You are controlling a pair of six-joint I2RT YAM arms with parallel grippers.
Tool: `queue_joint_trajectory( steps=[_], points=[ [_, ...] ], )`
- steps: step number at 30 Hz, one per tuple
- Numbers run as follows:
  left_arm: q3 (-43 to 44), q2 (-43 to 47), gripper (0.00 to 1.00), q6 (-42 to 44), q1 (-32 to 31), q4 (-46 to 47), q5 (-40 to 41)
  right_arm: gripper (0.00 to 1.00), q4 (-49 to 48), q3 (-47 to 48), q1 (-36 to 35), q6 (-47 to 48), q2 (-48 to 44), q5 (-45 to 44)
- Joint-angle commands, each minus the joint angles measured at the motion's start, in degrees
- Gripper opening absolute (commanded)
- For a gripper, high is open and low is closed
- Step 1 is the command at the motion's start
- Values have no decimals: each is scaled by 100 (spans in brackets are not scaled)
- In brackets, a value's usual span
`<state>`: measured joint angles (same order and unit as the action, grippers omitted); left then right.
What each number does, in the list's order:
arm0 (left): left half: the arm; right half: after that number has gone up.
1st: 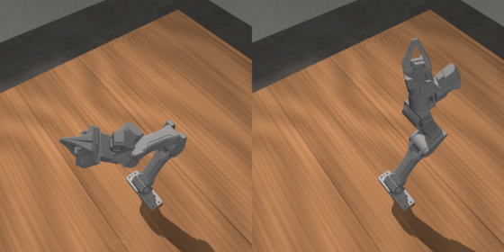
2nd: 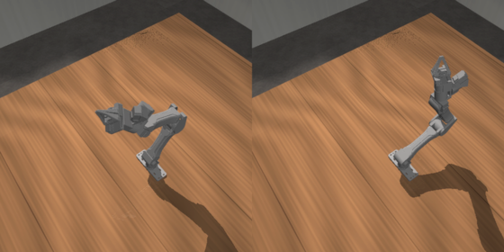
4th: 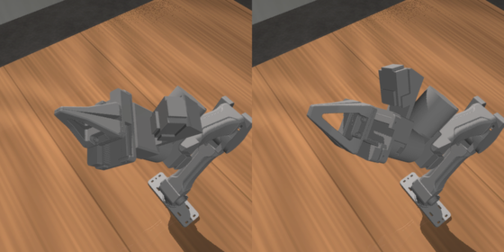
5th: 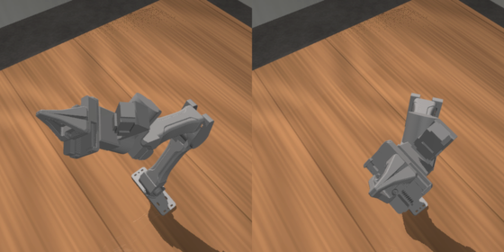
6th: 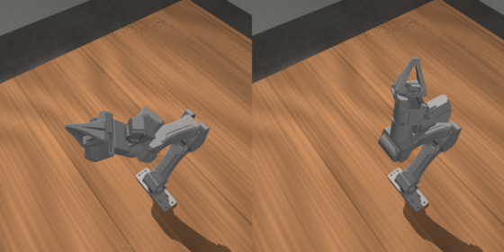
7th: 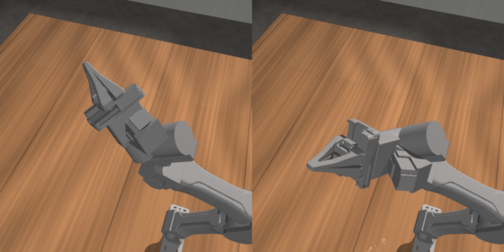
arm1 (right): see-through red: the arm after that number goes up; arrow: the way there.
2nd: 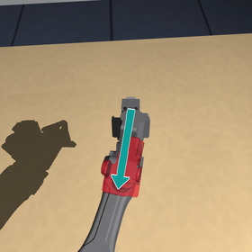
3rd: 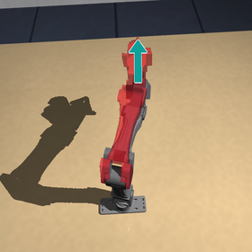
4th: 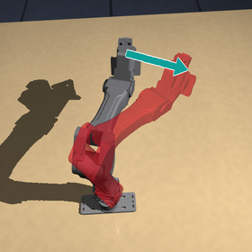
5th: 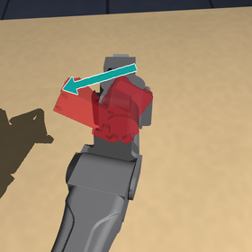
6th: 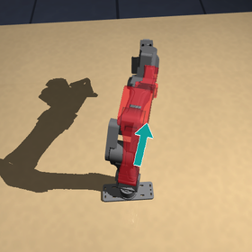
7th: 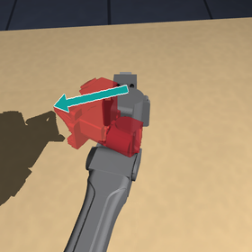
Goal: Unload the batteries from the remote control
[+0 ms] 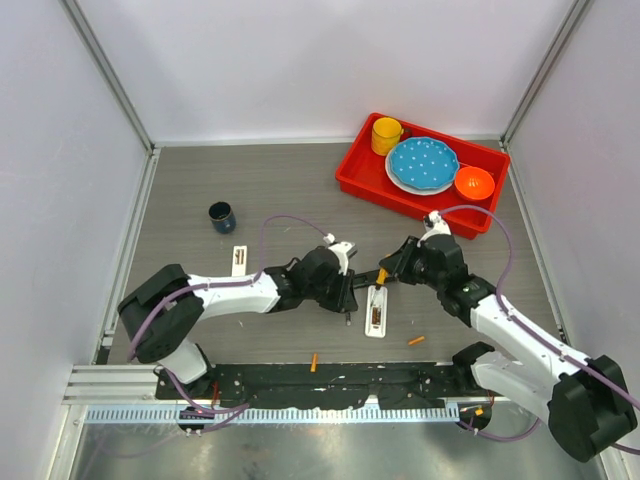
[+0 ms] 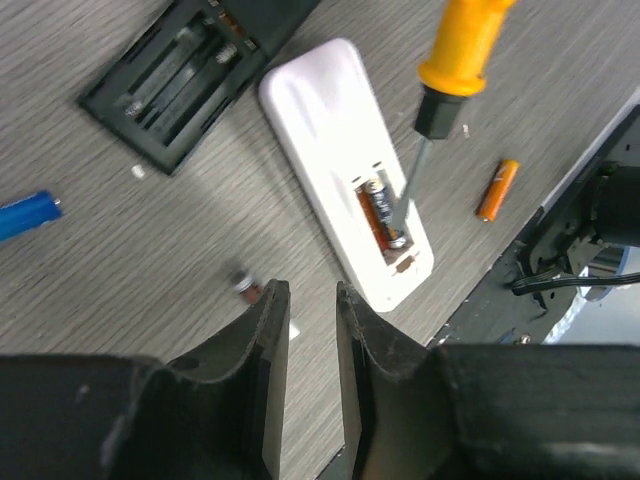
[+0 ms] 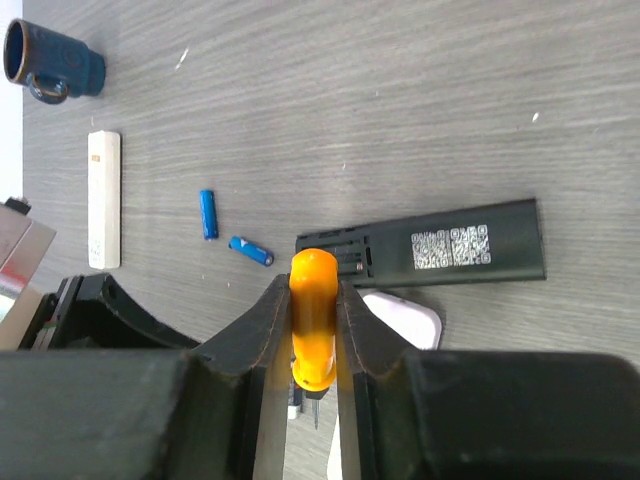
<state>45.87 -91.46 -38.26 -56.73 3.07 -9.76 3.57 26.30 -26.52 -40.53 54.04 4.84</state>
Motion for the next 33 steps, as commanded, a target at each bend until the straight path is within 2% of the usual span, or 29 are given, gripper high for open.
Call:
queue_joint_trajectory(
  steps=[1, 10, 16, 23, 26, 33],
  points=[
    [474, 120, 28, 284, -250, -158, 19, 1, 169, 358, 86, 327, -104, -300],
    [1652, -987, 21, 381, -1006, -131, -395, 1, 345, 349, 806, 520, -113, -1],
    [1944, -1682, 13, 196, -1253, 36, -361, 1, 477, 358, 1228, 652, -236, 140],
    [1663, -1709, 6, 56, -1288, -148, 96, 1, 644, 507, 1299, 880, -289, 175],
    [1470, -1498, 4, 82, -1279, -402, 482, 1, 680, 560, 1299, 968, -333, 210],
    [714, -857, 2, 134, -998, -526, 835, 1, 636, 543, 1299, 1056, -333, 333]
  ],
)
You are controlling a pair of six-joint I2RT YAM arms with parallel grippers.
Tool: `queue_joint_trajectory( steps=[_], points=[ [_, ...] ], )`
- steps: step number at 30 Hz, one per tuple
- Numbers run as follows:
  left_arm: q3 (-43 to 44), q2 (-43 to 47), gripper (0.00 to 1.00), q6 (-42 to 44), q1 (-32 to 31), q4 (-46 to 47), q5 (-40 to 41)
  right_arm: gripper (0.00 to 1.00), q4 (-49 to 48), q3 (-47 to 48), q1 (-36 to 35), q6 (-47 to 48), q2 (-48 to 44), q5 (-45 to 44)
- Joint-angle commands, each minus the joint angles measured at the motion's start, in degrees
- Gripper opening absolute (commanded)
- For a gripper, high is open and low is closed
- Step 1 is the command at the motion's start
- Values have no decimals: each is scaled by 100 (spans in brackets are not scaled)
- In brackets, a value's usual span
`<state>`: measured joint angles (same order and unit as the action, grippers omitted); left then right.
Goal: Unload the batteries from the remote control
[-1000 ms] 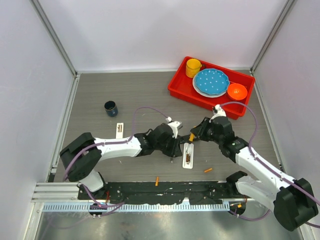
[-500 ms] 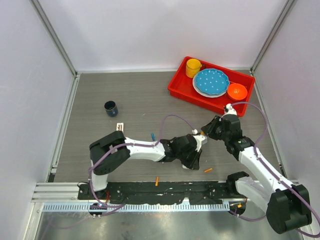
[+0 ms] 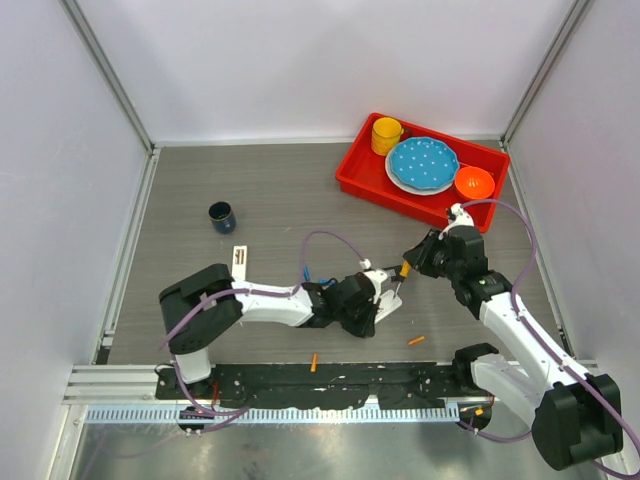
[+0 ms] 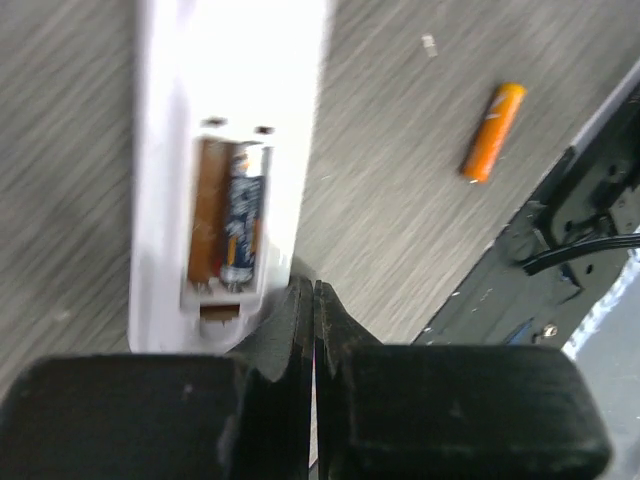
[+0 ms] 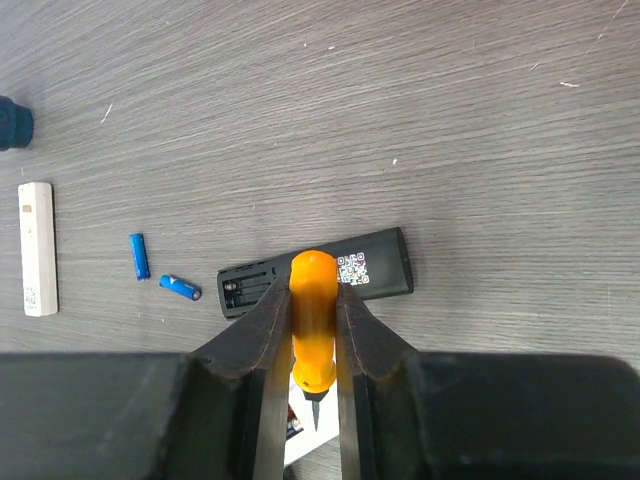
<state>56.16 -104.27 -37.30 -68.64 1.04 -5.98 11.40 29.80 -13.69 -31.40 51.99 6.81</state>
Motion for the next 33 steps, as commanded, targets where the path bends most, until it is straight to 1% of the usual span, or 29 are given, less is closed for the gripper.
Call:
queue_joint_trajectory(
  steps=[1, 7, 10, 11, 14, 18, 19, 21, 24, 28, 33],
  points=[
    [-351, 521, 2, 73, 254, -428, 544, 1, -155, 184, 16, 125, -127, 197],
    [-475, 654, 2, 258, 596, -499, 677, 1, -436, 79, 7, 29, -163, 444],
    [-396, 601, 2, 337, 808, -412, 615, 1, -691, -18, -37, -50, -171, 637],
    [-308, 540, 2, 390, 861, -394, 441, 1, -726, -36, -72, -77, -163, 629],
    [-80, 434, 2, 477, 975, -447, 291, 1, -946, -89, -230, -173, -128, 568],
    [114, 232, 3, 540, 975, -482, -8, 1, -1105, -159, -520, -262, 74, 366],
    [114, 214, 3, 522, 975, -464, -43, 1, -1279, -168, -581, -279, 170, 252],
    [18, 223, 3, 443, 958, -360, -184, 1, -1315, -185, -819, -306, 259, -99],
    [-228, 310, 3, 303, 932, -210, -307, 1, -1447, -238, -1012, -341, 443, -346],
    [-457, 477, 3, 162, 800, -130, -264, 1, -1632, -291, -1056, -376, 593, -364],
    [-510, 381, 3, -5, 624, 115, -263, 1, -1816, -361, -1135, -402, 751, -382]
  ],
)
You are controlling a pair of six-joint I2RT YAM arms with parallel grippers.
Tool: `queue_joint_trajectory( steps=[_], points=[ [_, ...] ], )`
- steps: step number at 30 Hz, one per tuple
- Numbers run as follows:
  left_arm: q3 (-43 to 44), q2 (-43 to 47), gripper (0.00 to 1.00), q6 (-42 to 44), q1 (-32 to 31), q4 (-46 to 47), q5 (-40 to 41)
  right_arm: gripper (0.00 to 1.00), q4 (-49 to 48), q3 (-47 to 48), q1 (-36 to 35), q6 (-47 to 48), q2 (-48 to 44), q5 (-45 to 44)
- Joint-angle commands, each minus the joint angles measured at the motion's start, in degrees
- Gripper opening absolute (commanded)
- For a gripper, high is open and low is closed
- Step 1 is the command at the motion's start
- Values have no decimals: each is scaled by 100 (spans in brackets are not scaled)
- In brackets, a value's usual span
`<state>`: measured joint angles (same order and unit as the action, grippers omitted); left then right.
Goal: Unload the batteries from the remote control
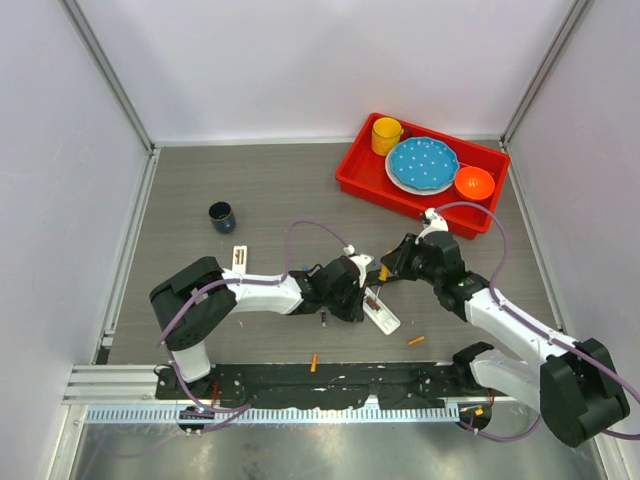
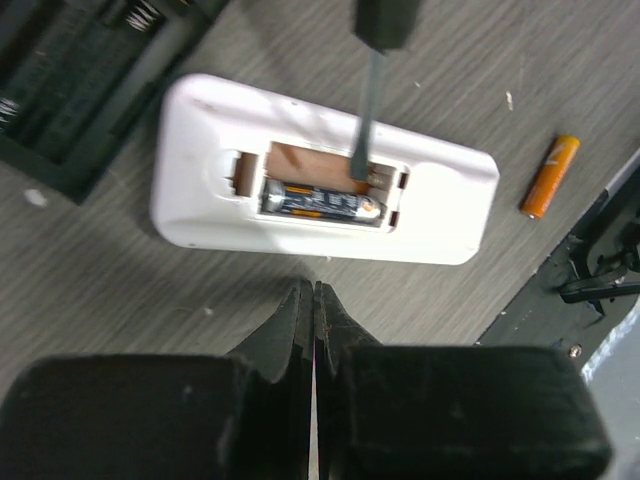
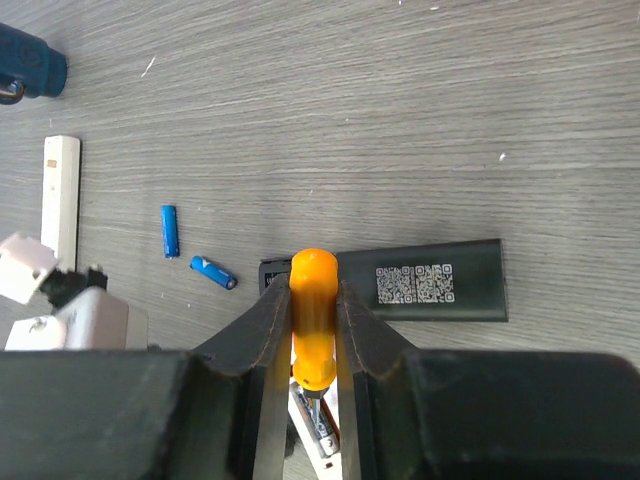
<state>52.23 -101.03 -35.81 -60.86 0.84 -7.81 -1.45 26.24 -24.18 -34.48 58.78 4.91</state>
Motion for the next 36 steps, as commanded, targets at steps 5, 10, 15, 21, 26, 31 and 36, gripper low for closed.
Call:
queue_joint_trajectory(
  steps=[5, 10, 15, 21, 26, 31, 36],
  points=[
    [-142, -39, 2, -330, -172, 311, -133, 1, -689, -145, -148, -155, 125, -262],
    [-143, -22, 0, -330, -172, 276, -27, 1, -777, -233, -183, -173, 142, -297],
    [-160, -48, 0, -382, -172, 232, 87, 1, -892, -356, -280, -208, 230, -315],
    [-152, -136, 0, -444, -145, 206, 227, 1, -927, -479, -420, -208, 221, -438],
    [-169, -154, 0, -479, 4, 144, 263, 1, -997, -602, -517, -200, 248, -473],
    [-274, -118, 0, -541, 127, 162, 237, 1, -1145, -821, -824, -129, 64, -763],
    [-336, -153, 0, -611, 180, 241, 105, 1, -1445, -1164, -1132, 55, -402, -1079]
  ],
)
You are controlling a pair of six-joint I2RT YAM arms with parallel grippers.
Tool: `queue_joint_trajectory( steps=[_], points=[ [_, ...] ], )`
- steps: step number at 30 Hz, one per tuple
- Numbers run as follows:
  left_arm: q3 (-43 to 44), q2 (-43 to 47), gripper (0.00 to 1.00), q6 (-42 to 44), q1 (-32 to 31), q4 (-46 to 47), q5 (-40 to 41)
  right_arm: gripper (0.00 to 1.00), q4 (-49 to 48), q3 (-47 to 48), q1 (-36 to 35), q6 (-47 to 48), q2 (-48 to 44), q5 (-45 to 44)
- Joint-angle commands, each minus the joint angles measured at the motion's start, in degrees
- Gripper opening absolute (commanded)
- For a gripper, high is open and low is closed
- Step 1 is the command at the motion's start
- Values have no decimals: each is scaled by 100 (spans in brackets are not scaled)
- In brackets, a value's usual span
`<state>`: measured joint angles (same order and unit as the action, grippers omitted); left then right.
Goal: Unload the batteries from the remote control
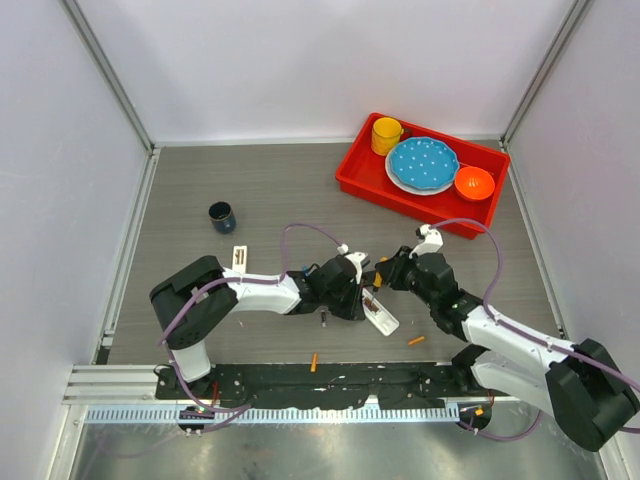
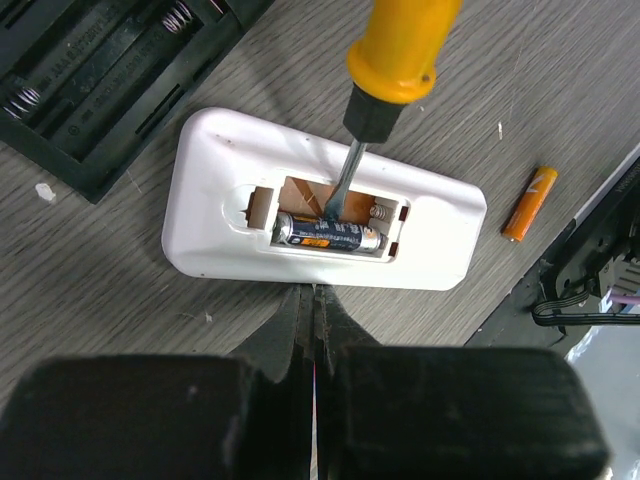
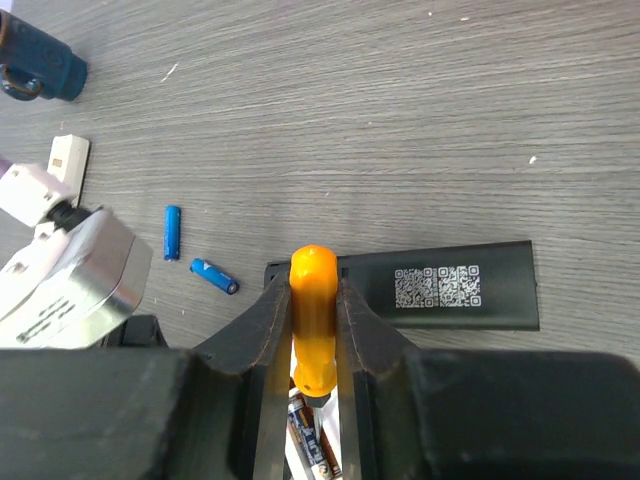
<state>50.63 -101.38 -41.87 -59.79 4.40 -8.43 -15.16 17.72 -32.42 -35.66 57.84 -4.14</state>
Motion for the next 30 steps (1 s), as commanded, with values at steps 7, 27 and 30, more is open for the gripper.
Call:
queue_joint_trajectory(
  steps=[7, 27, 30],
  points=[
    [-106, -276, 0, -58, 73, -1, -36, 1, -268, -638, -449, 174, -775, -289],
    [-79, -233, 0, -59, 152, -203, 104, 1, 645, 153, -449, -759, -203, 195],
    [-132, -171, 0, -41, 204, -221, 113, 1, 874, 399, -449, -706, -203, 247]
  ],
)
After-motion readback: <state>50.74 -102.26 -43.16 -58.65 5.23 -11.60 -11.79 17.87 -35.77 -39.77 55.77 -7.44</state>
